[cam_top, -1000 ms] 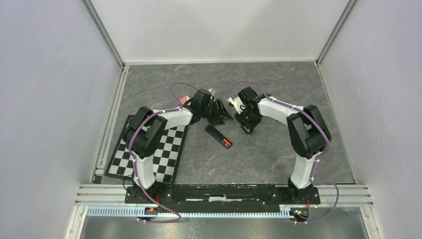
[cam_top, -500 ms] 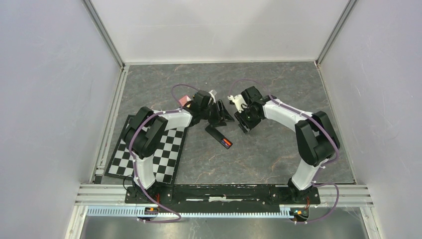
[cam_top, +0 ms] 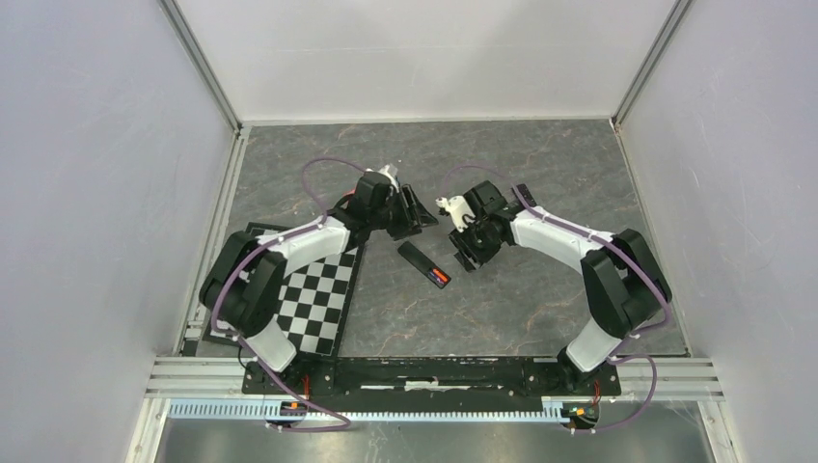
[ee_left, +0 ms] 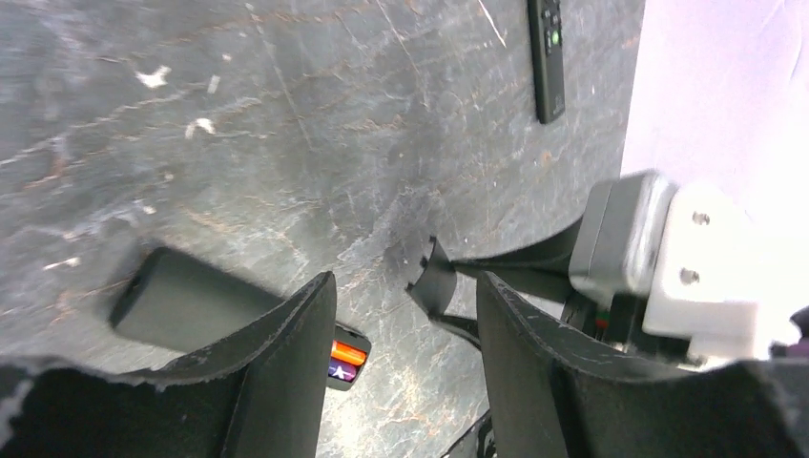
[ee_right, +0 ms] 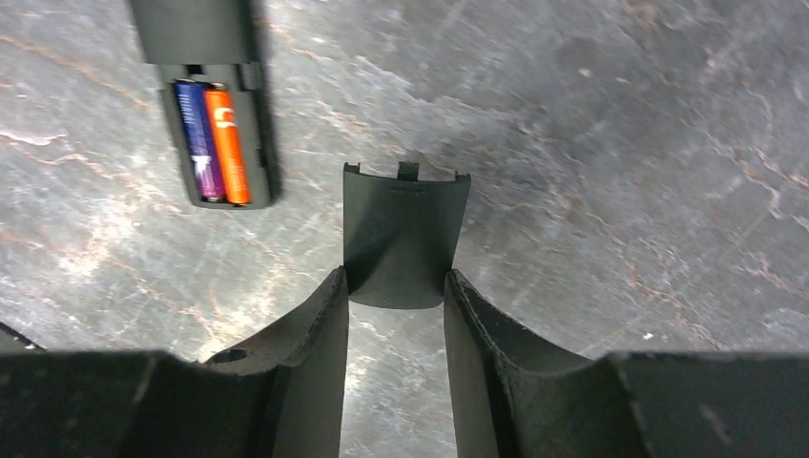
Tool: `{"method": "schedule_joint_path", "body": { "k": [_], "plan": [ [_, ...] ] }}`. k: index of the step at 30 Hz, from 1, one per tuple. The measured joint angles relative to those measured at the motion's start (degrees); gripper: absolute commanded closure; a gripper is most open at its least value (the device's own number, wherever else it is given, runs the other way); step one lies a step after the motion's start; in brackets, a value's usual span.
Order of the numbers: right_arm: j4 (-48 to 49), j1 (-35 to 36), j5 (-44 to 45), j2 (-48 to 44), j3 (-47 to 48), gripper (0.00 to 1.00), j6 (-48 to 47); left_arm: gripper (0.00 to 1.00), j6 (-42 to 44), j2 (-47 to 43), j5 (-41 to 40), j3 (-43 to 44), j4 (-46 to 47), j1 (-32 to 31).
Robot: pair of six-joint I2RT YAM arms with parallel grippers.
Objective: Load the batteries into the remote control
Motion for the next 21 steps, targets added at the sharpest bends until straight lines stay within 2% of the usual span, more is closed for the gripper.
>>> {"method": "schedule_joint_path", "body": {
  "k": [6,12,18,21],
  "plan": [
    [1.31,5.14,-0.24,-0.39,0.0,0.58,2.29,0.37,0.02,-4.96,-6.38,-1.88,-5.44,2.93],
    [1.33,10.01,1.22,0.17,1.07,0.55,4.96,0.37,0.0,-5.88,-9.66,-5.66,-9.03,6.54],
    [1.31,10.75,7.85,0.79,4.13,0.31,10.03,0.36,0.04,-5.88,-10.67,-6.08,-10.16,7.72],
    [2.73,9.55,12.87,0.85,6.84,0.25,12.96,0.34,0.04,-6.23,-10.78,-6.08,-10.19,7.72]
  ]
}}
